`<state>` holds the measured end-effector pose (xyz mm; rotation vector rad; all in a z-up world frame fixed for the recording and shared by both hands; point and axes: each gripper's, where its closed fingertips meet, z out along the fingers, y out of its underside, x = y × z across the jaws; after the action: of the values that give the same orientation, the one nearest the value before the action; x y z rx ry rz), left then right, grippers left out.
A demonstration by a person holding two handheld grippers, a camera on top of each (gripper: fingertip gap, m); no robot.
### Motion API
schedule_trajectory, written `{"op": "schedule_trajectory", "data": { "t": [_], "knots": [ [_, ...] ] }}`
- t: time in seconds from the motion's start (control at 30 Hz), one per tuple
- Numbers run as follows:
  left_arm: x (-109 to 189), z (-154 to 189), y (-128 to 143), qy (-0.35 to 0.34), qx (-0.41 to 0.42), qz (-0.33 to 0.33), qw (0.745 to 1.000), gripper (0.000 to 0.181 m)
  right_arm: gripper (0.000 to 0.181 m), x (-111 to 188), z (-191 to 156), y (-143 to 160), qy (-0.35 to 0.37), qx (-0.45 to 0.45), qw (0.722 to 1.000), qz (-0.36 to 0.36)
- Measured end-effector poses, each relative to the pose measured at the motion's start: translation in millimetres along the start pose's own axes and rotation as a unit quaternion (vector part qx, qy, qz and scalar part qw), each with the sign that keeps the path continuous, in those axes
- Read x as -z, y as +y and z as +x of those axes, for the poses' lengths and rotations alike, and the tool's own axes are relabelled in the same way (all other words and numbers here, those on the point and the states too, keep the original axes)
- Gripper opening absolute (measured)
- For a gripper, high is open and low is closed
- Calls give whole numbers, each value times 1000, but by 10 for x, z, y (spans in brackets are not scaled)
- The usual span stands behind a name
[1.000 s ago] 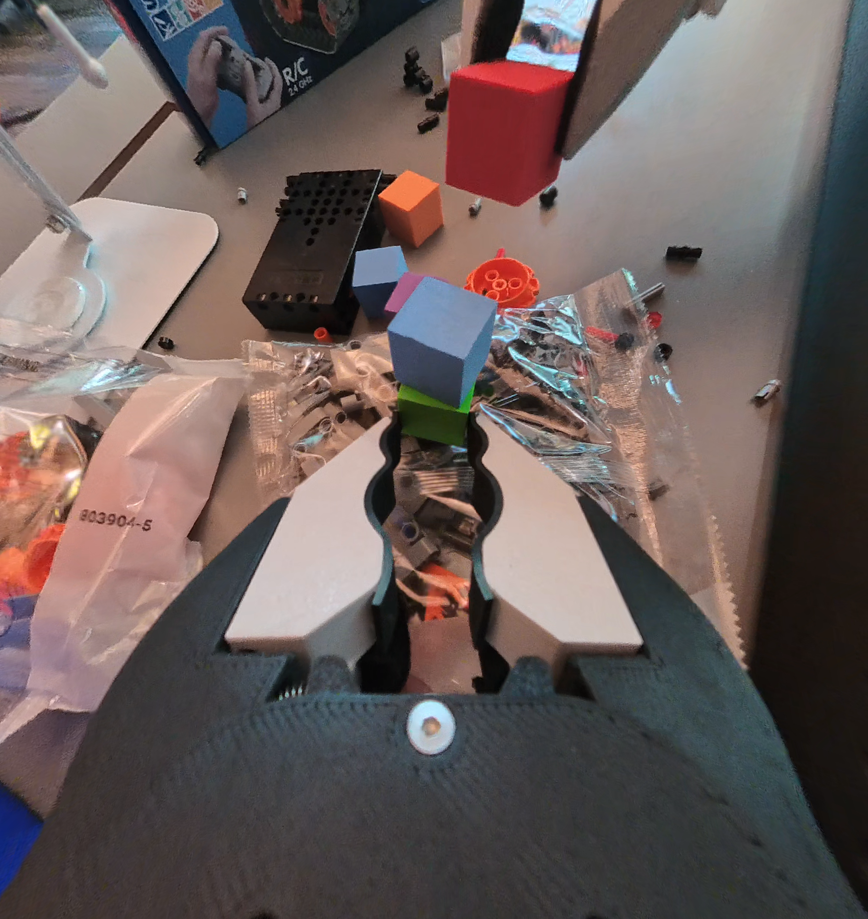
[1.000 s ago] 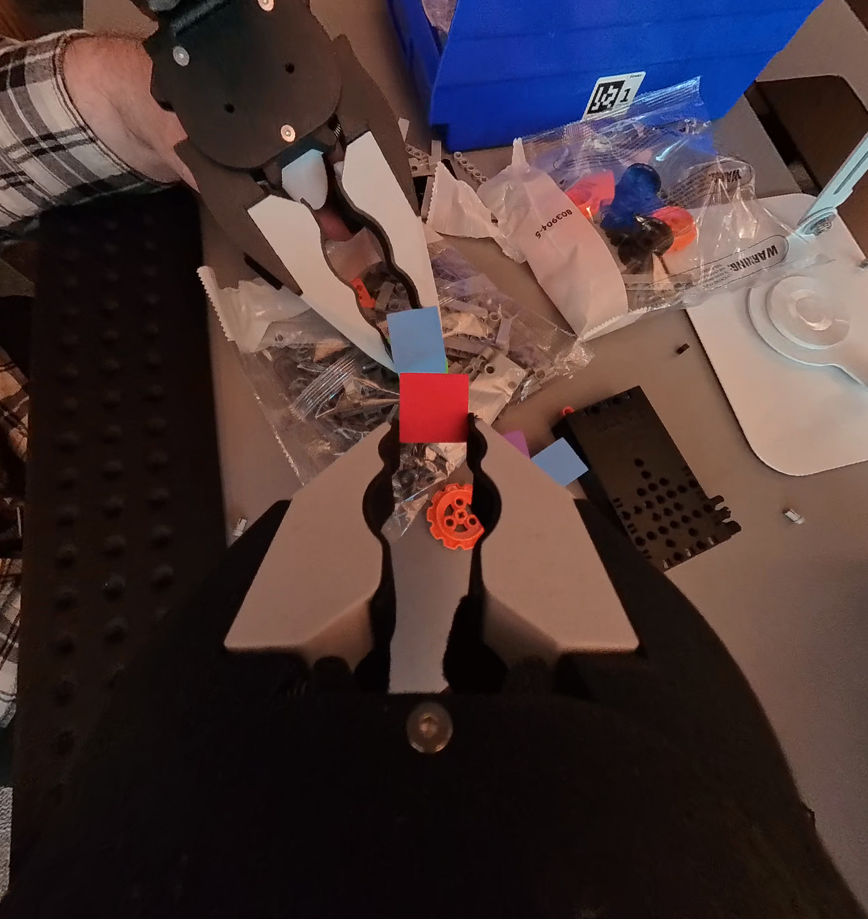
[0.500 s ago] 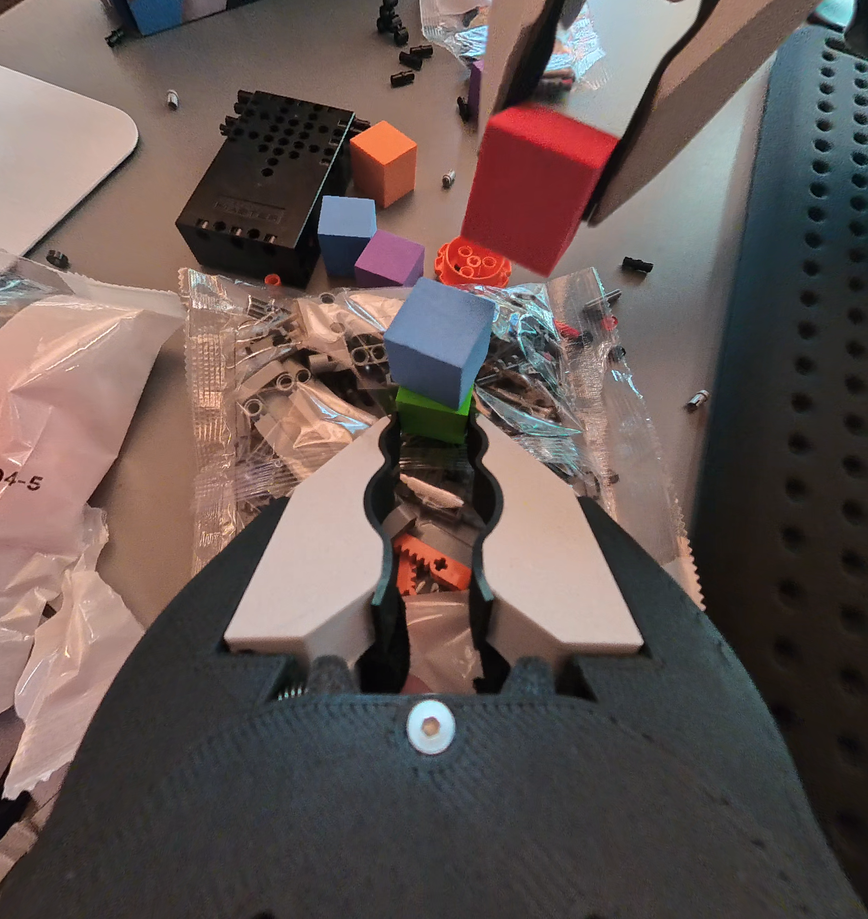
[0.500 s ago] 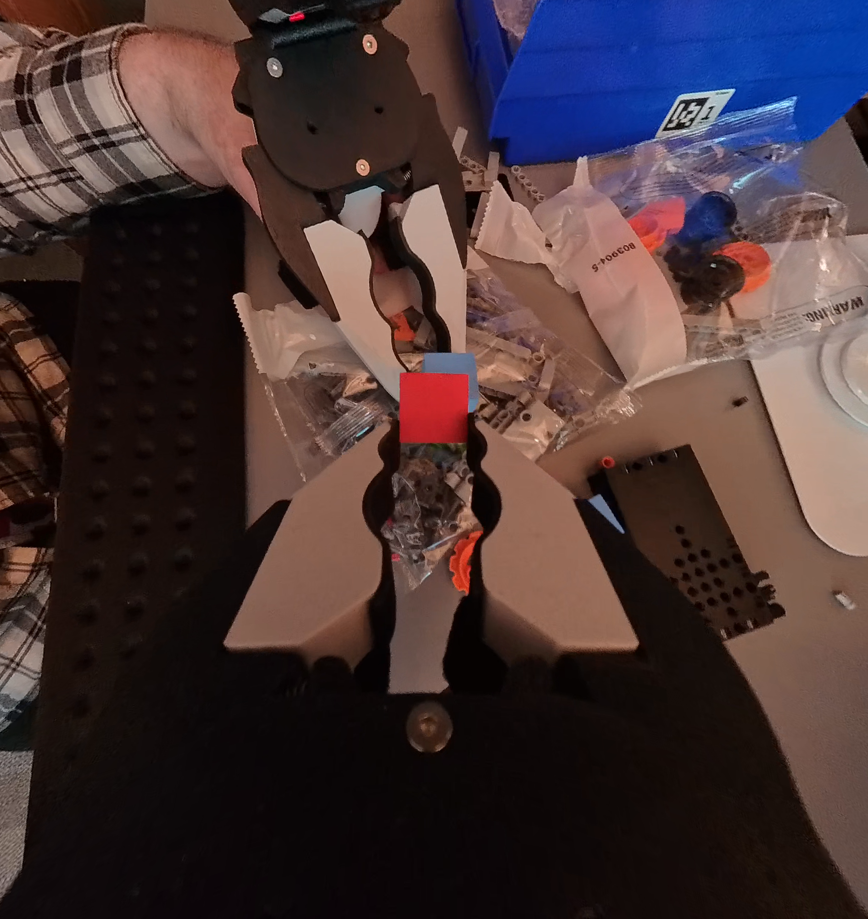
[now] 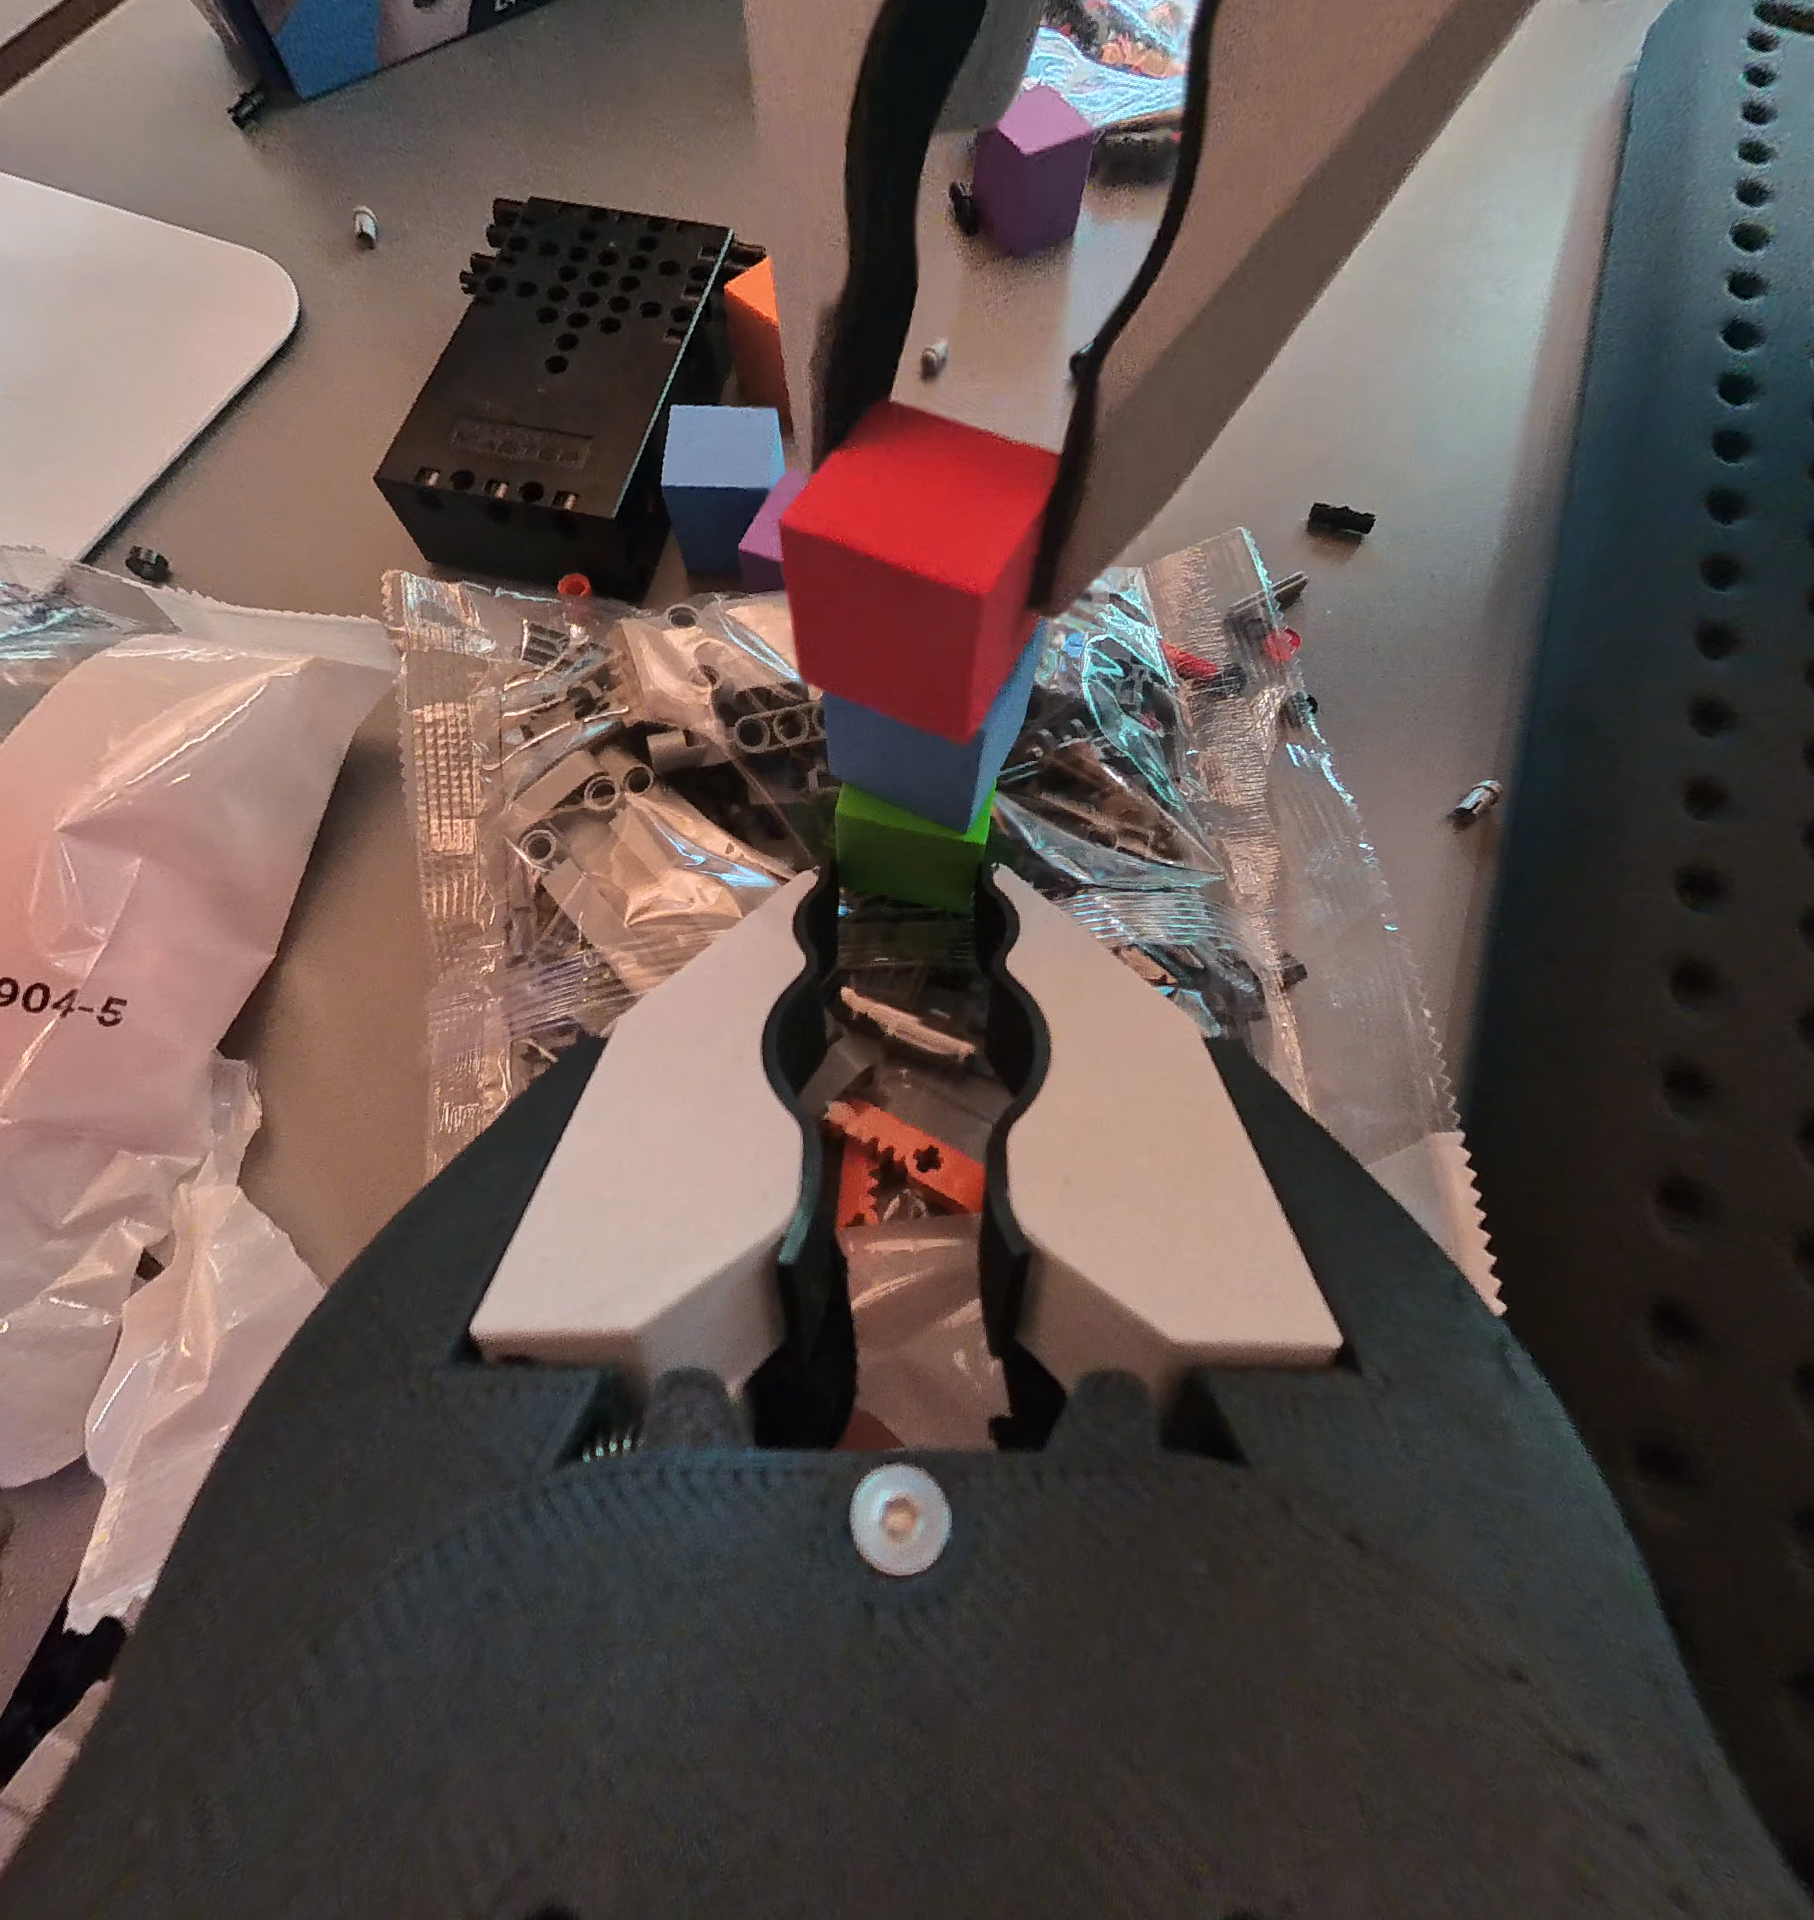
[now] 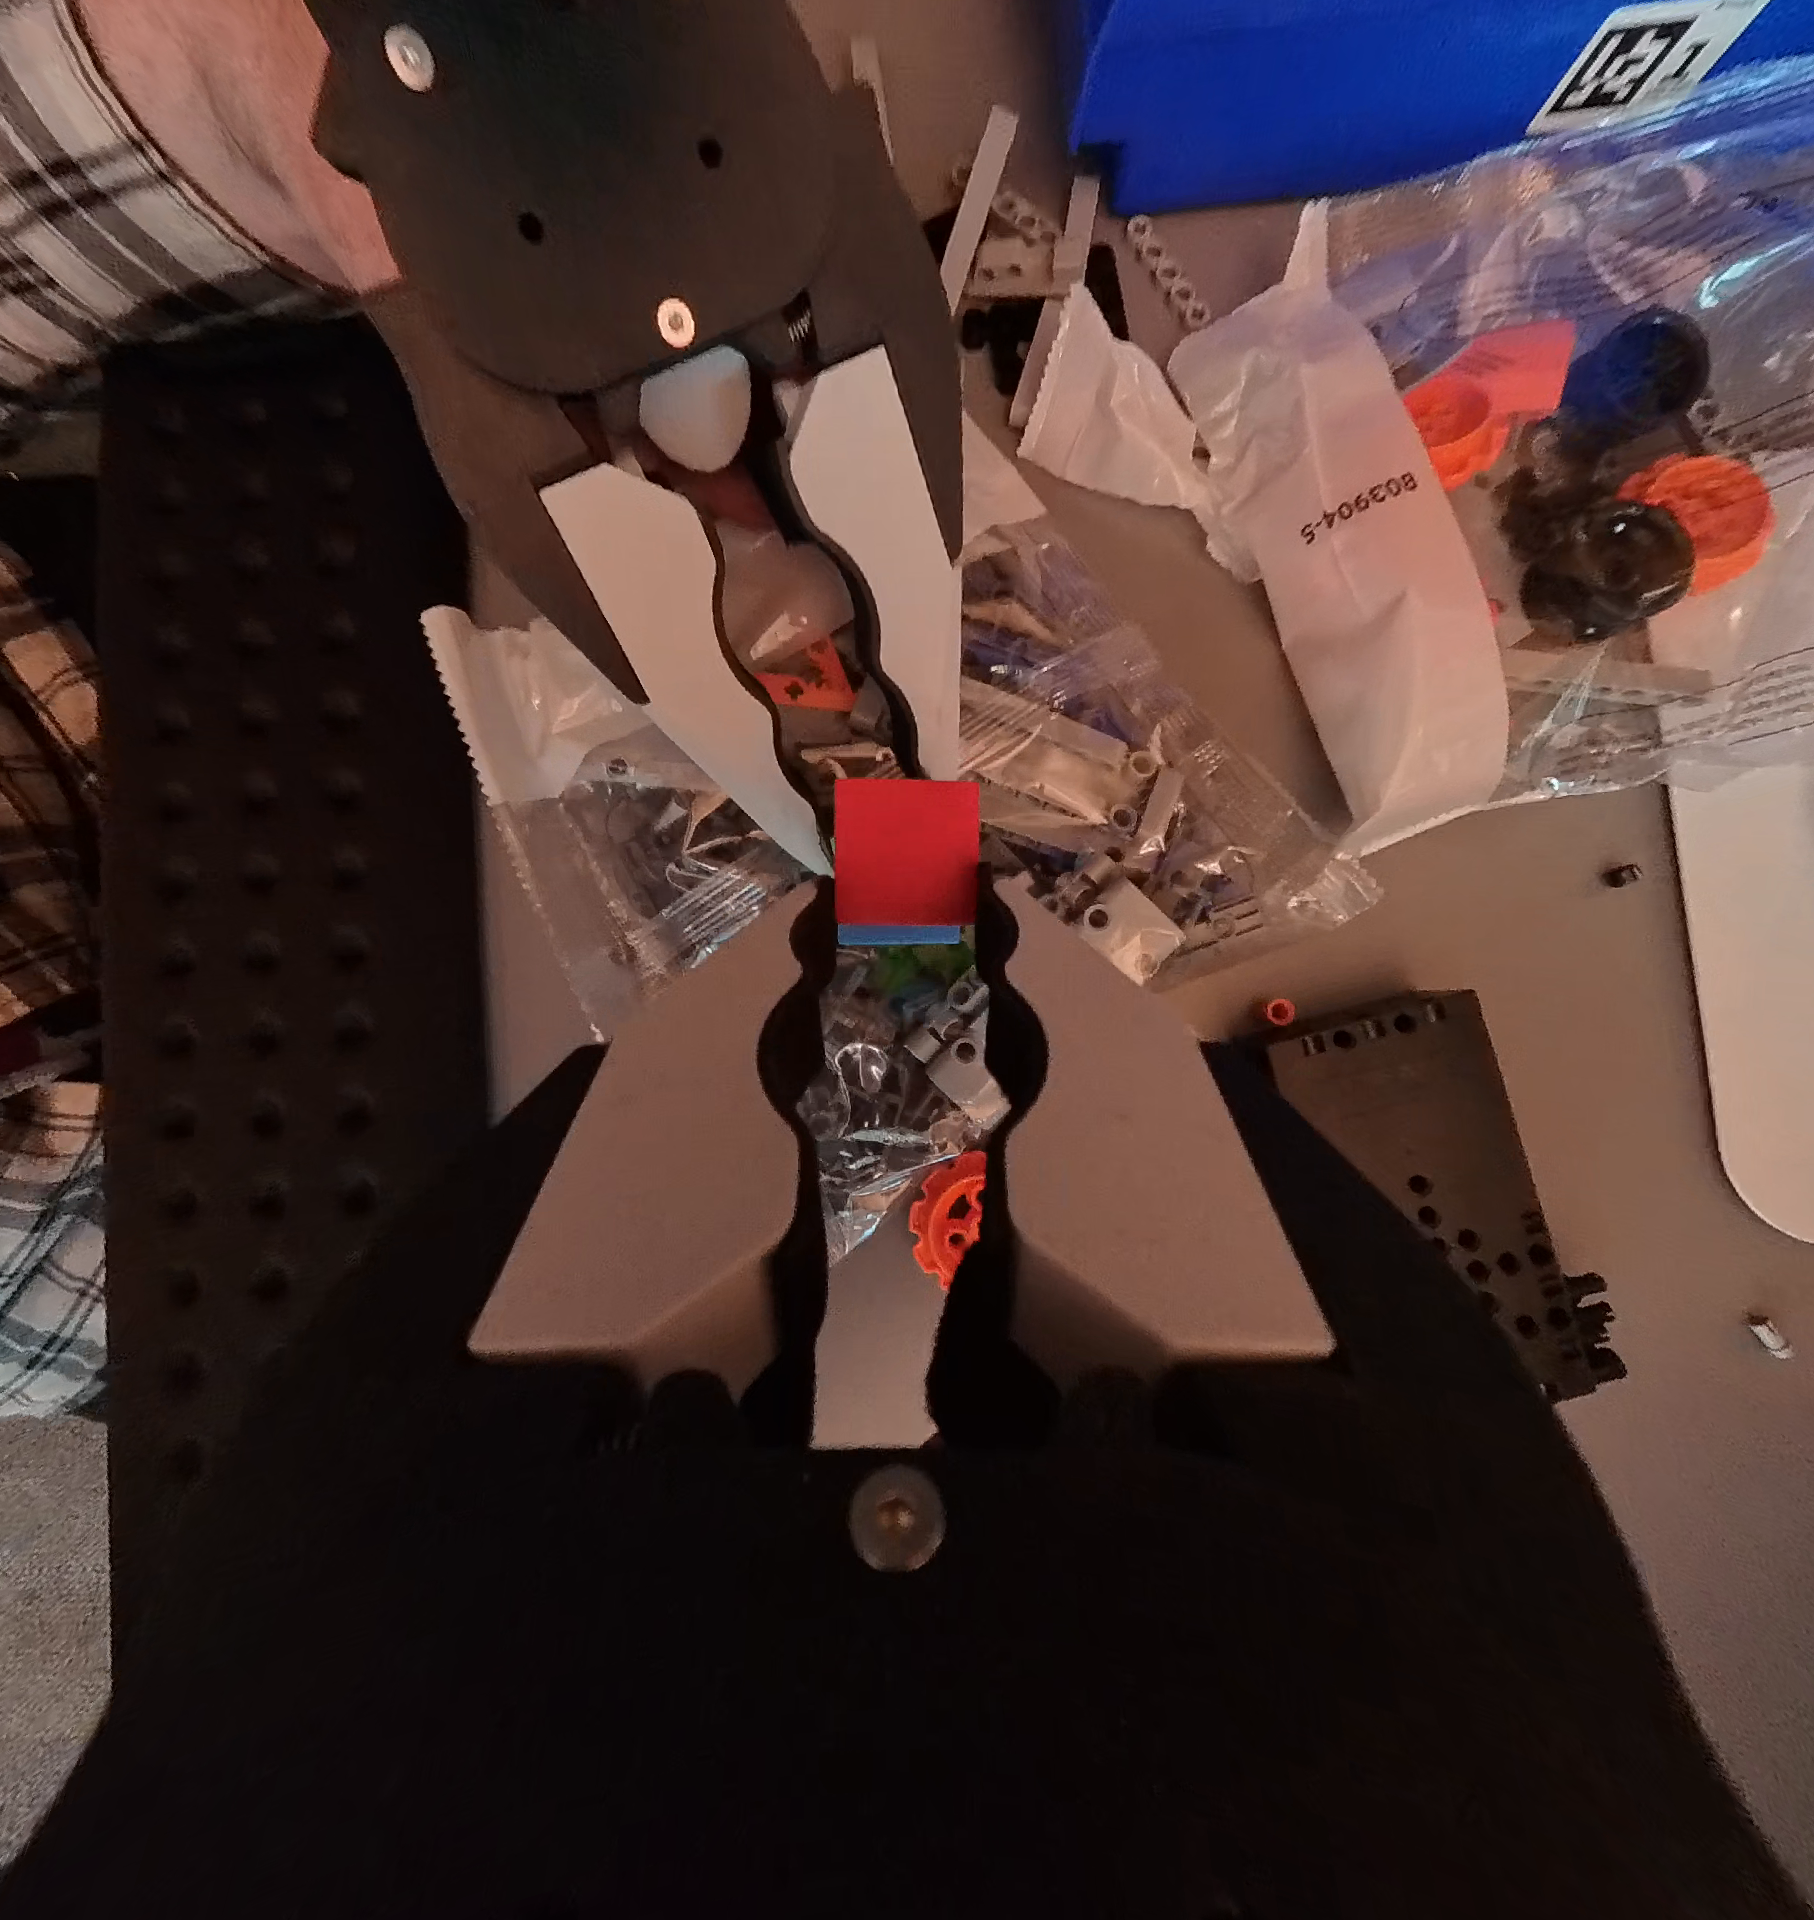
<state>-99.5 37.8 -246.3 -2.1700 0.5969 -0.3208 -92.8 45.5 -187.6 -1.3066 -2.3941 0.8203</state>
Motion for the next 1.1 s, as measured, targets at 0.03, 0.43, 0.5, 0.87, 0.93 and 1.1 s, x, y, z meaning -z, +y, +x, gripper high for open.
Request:
{"op": "schedule_trajectory", "data": {
  "t": [0.03,0.43,0.5,0.87,0.93,1.1],
  "knots": [
    [1,-3,4,-1,0,-1,1000,24,25,-21,7,14,3,2,1000,-8],
    [85,-74,-261,-37,-35,66,996,41,25,-64,14,-23,5,4,1000,-8],
    [76,-47,-278,-34,-43,71,996,34,25,-63,23,-27,6,4,1000,-6],
    [114,-47,-244,-29,-39,68,997,28,25,-68,12,-22,1,7,1000,-12],
    [107,-45,-245,-29,-39,69,996,28,25,-74,12,-14,1,8,1000,-14],
    [111,-27,-211,-24,-40,62,997,31,27,-88,-6,-5,-2,9,1000,-19]
  ]
}}
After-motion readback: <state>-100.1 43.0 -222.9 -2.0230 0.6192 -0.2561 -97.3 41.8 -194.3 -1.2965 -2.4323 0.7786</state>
